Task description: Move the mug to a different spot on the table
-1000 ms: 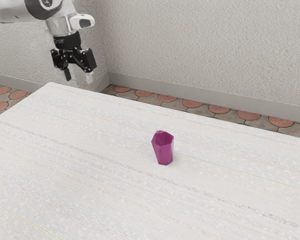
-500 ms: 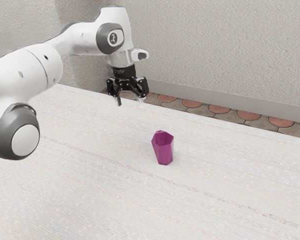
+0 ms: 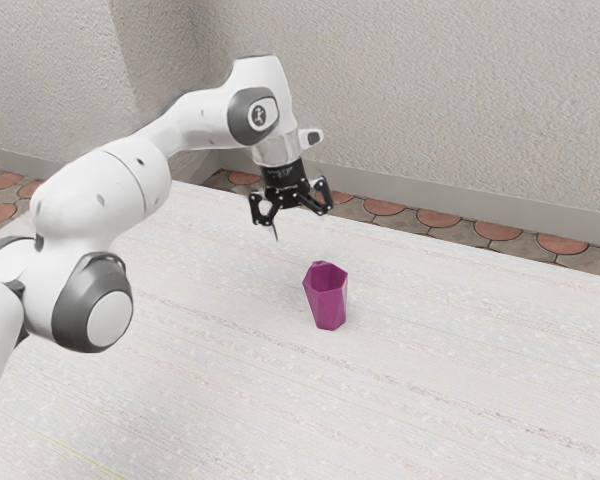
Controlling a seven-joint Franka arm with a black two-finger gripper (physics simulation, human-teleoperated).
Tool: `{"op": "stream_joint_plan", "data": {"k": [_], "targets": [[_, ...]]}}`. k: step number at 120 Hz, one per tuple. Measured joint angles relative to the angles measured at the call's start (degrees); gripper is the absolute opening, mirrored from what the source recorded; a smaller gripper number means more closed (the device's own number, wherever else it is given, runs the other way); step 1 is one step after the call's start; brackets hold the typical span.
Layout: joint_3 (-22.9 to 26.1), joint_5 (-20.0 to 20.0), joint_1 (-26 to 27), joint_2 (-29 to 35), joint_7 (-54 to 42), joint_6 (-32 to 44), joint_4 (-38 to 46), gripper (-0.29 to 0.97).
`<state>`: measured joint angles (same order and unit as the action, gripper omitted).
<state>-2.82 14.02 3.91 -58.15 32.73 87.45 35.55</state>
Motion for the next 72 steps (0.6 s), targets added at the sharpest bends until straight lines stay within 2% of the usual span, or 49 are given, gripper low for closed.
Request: {"op": "stream_joint_plan", "data": {"k": [33,72], "targets": [[1.72,-1.6,0.43,-4.7,6.48,6.94,-0.9,0.66],[2.32,-1.5,0.39,-6.04,12.86,7.65,-0.18,0.66]]}}
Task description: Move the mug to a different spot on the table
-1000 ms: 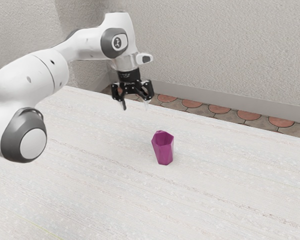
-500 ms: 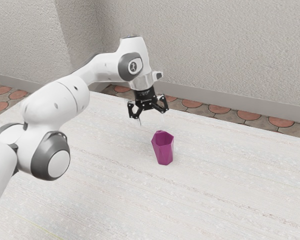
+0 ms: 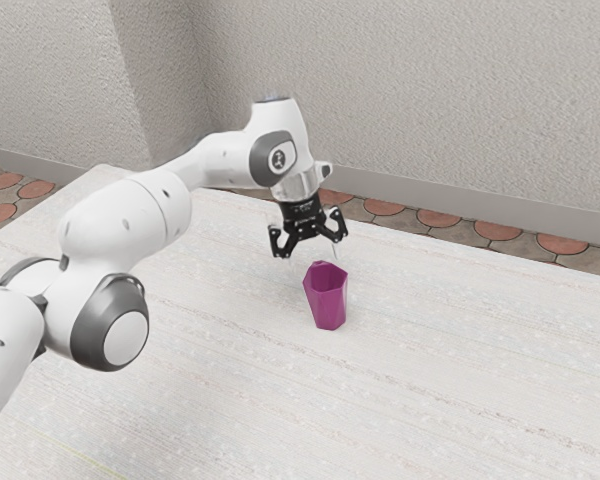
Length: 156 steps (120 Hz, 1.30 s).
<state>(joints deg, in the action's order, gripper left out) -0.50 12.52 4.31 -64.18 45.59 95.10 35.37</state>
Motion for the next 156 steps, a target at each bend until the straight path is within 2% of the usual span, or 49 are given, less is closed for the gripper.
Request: {"op": "stream_joint_plan", "data": {"k": [53,86,107,137,156], "targets": [[1.17,-0.09,-0.2,-1.38,6.48,-2.75,0.12,0.65],[1.26,-0.68,-0.13,-1.42,7.44,-2.91,0.09,0.48],[1.3,-1.7,0.18,-1.42,7.2,-2.85,-0.19,0.43],[1.54,-3.67,1.29,-0.72,6.34,0.44,-0.26,0.43],[2.82,-5.02,1.2,0.68,5.32,-0.63,1.4,0.43]]}}
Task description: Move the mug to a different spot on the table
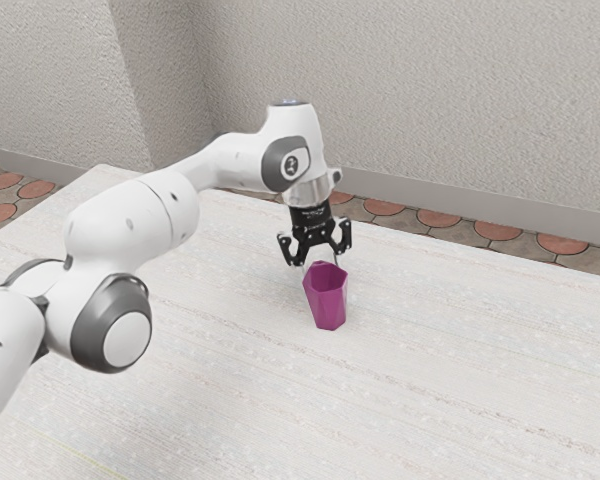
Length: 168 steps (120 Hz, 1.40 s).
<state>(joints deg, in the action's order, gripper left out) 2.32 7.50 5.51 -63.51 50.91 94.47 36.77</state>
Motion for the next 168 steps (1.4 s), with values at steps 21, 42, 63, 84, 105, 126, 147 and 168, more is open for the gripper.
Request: {"op": "stream_joint_plan", "data": {"k": [21,42,63,84,105,126,147,168], "targets": [[1.16,-0.46,-0.23,-0.24,-0.78,-1.42,0.34,0.43],[1.28,-1.45,-0.1,-0.25,-1.46,-2.17,0.34,0.34],[1.3,-1.75,-0.14,-0.18,-1.87,-2.77,0.35,0.25],[1.84,-1.66,-0.37,-0.16,-2.2,-4.09,0.34,0.21],[5.08,-0.69,-2.45,0.37,-2.05,-6.19,0.93,0.16],[6.93,0.12,-4.56,2.98,-1.86,-8.21,4.04,0.1],[7.27,1.73,-5.0,3.11,-1.16,-10.93,4.2,0.03],[13.36,2.67,-10.96,3.34,-0.02,-13.81,4.25,0.01]]}}
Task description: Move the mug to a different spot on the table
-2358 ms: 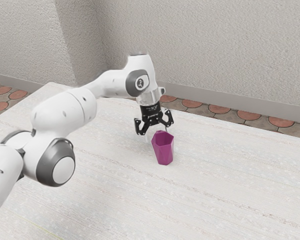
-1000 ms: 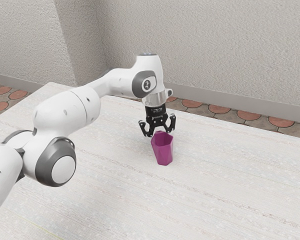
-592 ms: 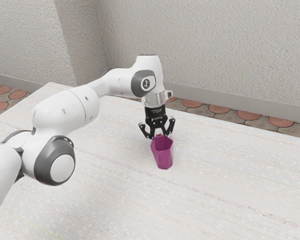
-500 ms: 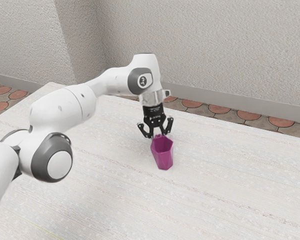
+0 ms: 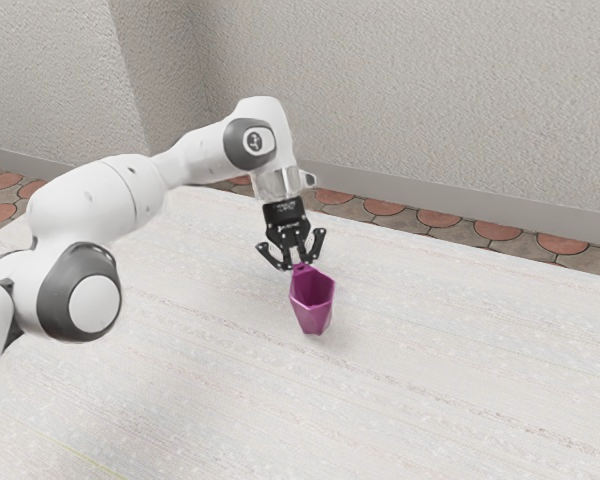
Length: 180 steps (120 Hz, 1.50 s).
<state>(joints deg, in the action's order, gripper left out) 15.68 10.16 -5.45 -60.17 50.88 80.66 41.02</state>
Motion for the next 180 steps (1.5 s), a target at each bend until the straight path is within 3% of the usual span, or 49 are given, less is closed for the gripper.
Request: {"op": "stream_joint_plan", "data": {"k": [21,35,62,108,156,180], "targets": [[4.85,-0.99,-7.67,0.02,0.92,-3.18,0.06,0.0],[8.85,-6.64,-10.66,0.7,-0.41,-5.57,0.83,0.0],[11.24,-18.49,-10.54,1.19,-7.63,-8.95,0.92,0.0],[13.36,-28.53,-8.63,0.9,-22.54,-12.26,0.49,0.0],[13.14,-31.44,-8.28,-0.34,-34.68,-7.97,1.85,0.05],[13.21,-31.26,-8.33,-0.42,-38.32,-7.43,1.83,0.25]]}}
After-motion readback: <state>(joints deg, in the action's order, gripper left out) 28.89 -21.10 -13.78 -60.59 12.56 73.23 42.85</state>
